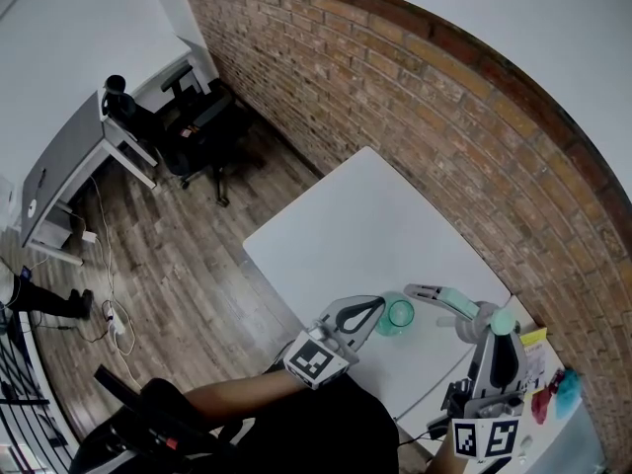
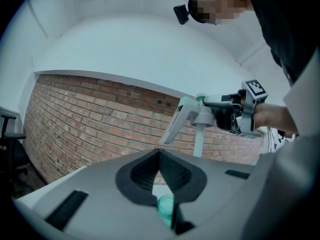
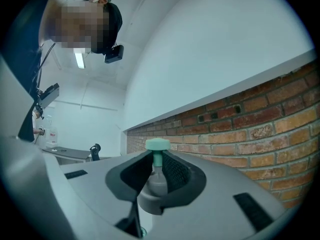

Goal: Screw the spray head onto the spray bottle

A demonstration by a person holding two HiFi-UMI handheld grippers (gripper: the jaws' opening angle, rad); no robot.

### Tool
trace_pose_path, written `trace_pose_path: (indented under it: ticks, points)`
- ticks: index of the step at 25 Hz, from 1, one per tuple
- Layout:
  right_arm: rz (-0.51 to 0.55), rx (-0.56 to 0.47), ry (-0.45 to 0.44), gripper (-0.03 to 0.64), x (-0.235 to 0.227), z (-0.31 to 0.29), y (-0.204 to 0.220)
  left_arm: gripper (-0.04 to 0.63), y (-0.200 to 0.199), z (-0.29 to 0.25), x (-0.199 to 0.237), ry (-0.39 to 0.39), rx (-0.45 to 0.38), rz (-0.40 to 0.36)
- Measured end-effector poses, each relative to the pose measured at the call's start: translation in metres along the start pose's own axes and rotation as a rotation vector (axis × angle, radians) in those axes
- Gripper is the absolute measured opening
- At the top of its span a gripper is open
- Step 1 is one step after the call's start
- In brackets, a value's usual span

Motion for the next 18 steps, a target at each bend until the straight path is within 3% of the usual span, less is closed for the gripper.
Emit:
trace_pose_path:
  ticks: [4, 9, 18]
  points:
    - [-0.004, -0.015, -0.019, 0.064, 0.003, 0.000, -0.004, 0.002, 0.000, 0.000, -0.001, -0.007, -0.006, -0.028]
    - [0.001, -0.020, -0.037, 0.064, 0.009, -0.003, -0.008, 0.002, -0.003, 0.001, 0.002, -0.023, -0.006, 0.011]
    - [0.008, -0.018, -0.070, 0.064, 0.025, -0.015, -0.010, 0.002, 0.000, 0.005, 0.011, -0.040, 0.001, 0.012]
Point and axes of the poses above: the fingertips, and each gripper's own axes: z backward along the fingers, x to its left, y out of its underside, the point moved 1 cm from there along z, backward along the fingers, and after that the axes turned 10 degrees about x, right-handed, at the moved point
